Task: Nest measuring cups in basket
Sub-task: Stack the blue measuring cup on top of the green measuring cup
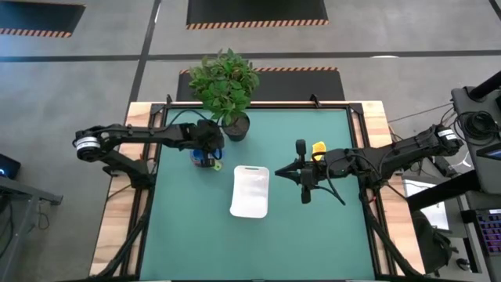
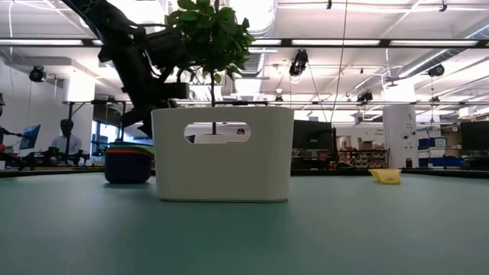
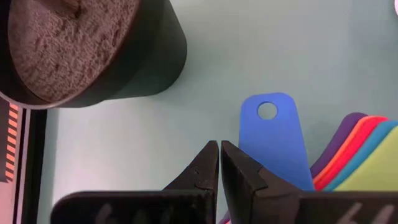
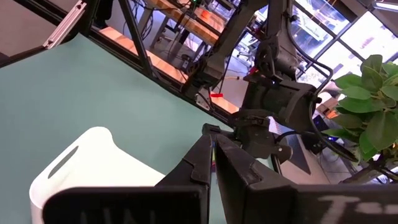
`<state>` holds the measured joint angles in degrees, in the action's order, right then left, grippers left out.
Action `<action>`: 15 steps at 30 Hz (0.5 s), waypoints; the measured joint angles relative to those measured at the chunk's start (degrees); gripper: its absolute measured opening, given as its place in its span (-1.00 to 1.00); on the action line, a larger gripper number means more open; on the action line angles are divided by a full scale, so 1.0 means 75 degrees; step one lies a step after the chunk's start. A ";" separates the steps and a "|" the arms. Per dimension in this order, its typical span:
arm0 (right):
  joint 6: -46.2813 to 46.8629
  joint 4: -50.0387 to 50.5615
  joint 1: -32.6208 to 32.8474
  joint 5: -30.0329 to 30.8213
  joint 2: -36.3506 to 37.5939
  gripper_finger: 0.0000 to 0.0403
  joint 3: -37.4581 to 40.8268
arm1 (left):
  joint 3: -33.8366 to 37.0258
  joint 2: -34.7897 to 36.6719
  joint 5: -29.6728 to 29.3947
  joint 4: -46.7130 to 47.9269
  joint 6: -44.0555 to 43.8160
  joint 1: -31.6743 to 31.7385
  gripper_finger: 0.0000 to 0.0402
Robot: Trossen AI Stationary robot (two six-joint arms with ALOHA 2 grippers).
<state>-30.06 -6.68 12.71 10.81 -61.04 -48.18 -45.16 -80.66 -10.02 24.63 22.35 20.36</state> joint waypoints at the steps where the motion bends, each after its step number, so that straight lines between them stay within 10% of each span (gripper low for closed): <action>1: 0.0000 0.0000 0.0000 0.0003 0.0000 -0.96 0.0000 | 0.0009 0.0000 0.0000 -0.0001 -0.0034 0.0000 -1.00; 15: 0.0000 0.0003 0.0000 0.0034 -0.0003 -0.96 0.0000 | 0.0028 0.0002 0.0437 0.0118 0.0023 -0.0026 -1.00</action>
<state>-30.06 -6.66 12.71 11.07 -61.06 -48.18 -44.95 -80.65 -6.74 25.52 22.52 20.16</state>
